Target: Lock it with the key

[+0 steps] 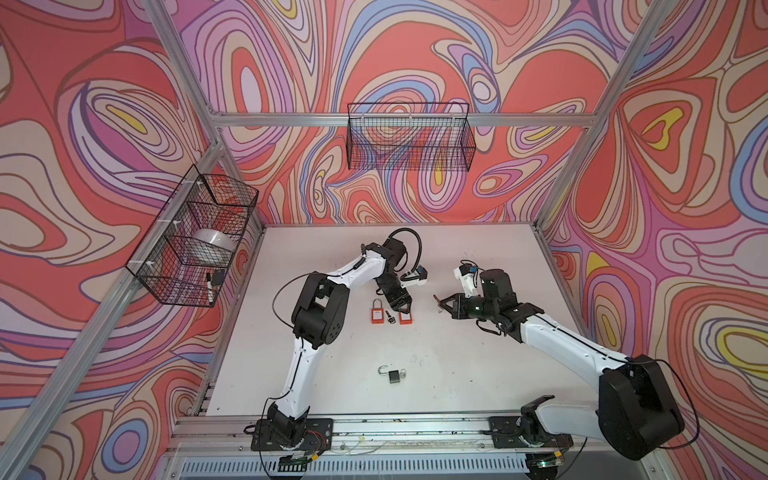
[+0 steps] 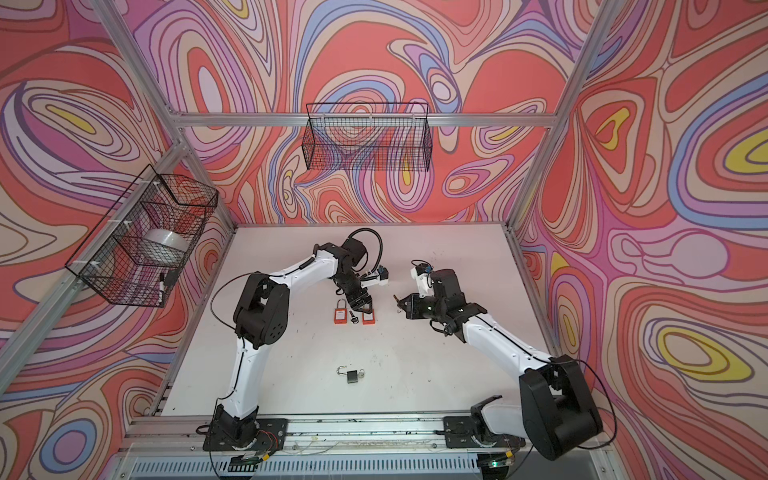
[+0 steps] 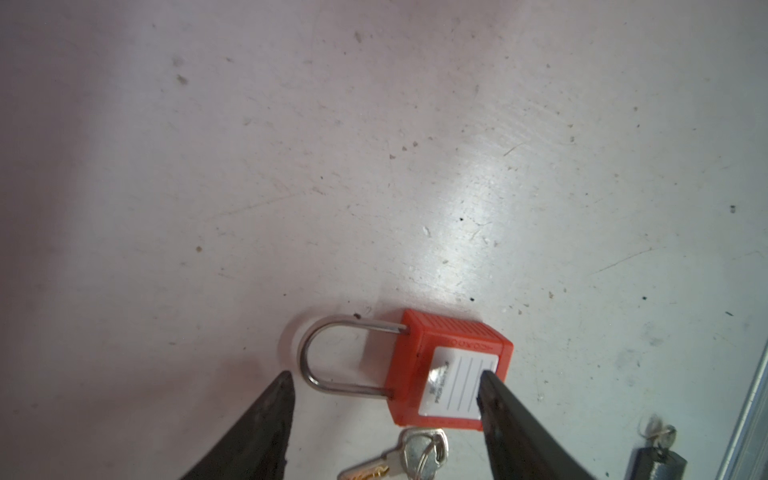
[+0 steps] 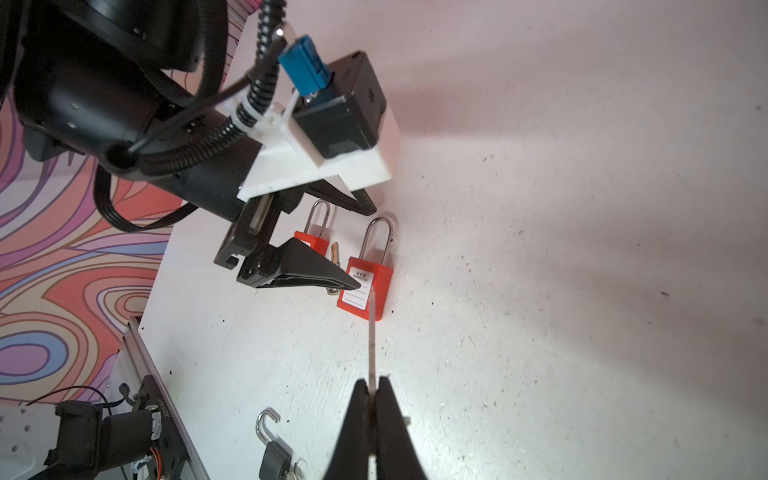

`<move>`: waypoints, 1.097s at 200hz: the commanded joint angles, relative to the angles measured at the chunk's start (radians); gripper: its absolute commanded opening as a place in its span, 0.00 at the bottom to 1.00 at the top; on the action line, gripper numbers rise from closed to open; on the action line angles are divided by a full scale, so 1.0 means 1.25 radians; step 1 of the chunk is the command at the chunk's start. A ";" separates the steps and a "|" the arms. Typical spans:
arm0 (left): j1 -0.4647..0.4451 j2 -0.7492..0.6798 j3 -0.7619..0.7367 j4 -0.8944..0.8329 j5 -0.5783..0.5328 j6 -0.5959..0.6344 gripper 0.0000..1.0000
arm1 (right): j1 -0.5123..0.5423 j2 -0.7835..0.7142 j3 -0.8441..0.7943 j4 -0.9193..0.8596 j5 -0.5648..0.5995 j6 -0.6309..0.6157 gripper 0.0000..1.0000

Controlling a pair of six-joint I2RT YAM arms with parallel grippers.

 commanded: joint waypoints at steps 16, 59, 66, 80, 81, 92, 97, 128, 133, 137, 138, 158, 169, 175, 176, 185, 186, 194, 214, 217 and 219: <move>-0.002 -0.024 0.003 0.026 0.001 -0.022 0.72 | 0.025 0.046 -0.025 0.043 0.009 0.087 0.00; 0.010 -0.112 -0.081 0.142 0.030 -0.105 0.72 | 0.050 0.124 -0.037 0.101 0.015 0.222 0.00; 0.013 -0.131 -0.099 0.164 0.034 -0.124 0.72 | 0.052 0.136 -0.041 0.115 0.015 0.241 0.00; 0.015 -0.174 -0.147 0.212 0.039 -0.159 0.72 | 0.058 0.152 -0.045 0.141 0.025 0.277 0.00; 0.016 -0.177 -0.149 0.214 0.039 -0.162 0.72 | 0.058 0.153 -0.046 0.142 0.026 0.280 0.00; 0.016 -0.213 -0.191 0.248 0.037 -0.185 0.72 | 0.061 0.165 -0.049 0.158 0.032 0.308 0.00; 0.015 -0.228 -0.212 0.265 0.036 -0.196 0.72 | 0.062 0.169 -0.051 0.166 0.036 0.323 0.00; 0.017 -0.325 -0.336 0.362 0.034 -0.272 0.72 | 0.070 0.202 -0.077 0.252 0.056 0.435 0.00; 0.017 -0.340 -0.355 0.376 0.036 -0.283 0.73 | 0.072 0.210 -0.081 0.267 0.056 0.449 0.00; 0.016 -0.350 -0.370 0.387 0.037 -0.290 0.73 | 0.073 0.216 -0.083 0.277 0.057 0.460 0.00; 0.017 -0.353 -0.373 0.390 0.038 -0.293 0.73 | 0.073 0.218 -0.083 0.280 0.058 0.462 0.00; 0.017 -0.402 -0.438 0.437 0.037 -0.334 0.73 | 0.081 0.252 -0.083 0.326 0.057 0.499 0.00; 0.017 -0.426 -0.471 0.464 0.038 -0.355 0.73 | 0.084 0.271 -0.082 0.348 0.054 0.514 0.00; 0.017 -0.437 -0.487 0.474 0.040 -0.365 0.73 | 0.087 0.281 -0.079 0.355 0.053 0.519 0.00; 0.017 -0.438 -0.488 0.476 0.041 -0.367 0.73 | 0.087 0.283 -0.079 0.356 0.053 0.520 0.00; 0.017 -0.451 -0.508 0.491 0.043 -0.377 0.73 | 0.090 0.299 -0.071 0.365 0.049 0.525 0.00; 0.016 -0.452 -0.511 0.492 0.043 -0.378 0.73 | 0.090 0.301 -0.071 0.366 0.049 0.526 0.00; 0.017 -0.460 -0.523 0.497 0.044 -0.384 0.73 | 0.093 0.316 -0.064 0.373 0.044 0.531 0.00; 0.017 -0.471 -0.543 0.493 0.042 -0.388 0.73 | 0.102 0.341 -0.057 0.393 0.048 0.549 0.00; 0.017 -0.472 -0.546 0.492 0.042 -0.388 0.73 | 0.104 0.344 -0.055 0.396 0.050 0.552 0.00; 0.017 -0.472 -0.547 0.493 0.042 -0.389 0.73 | 0.104 0.346 -0.055 0.396 0.051 0.552 0.00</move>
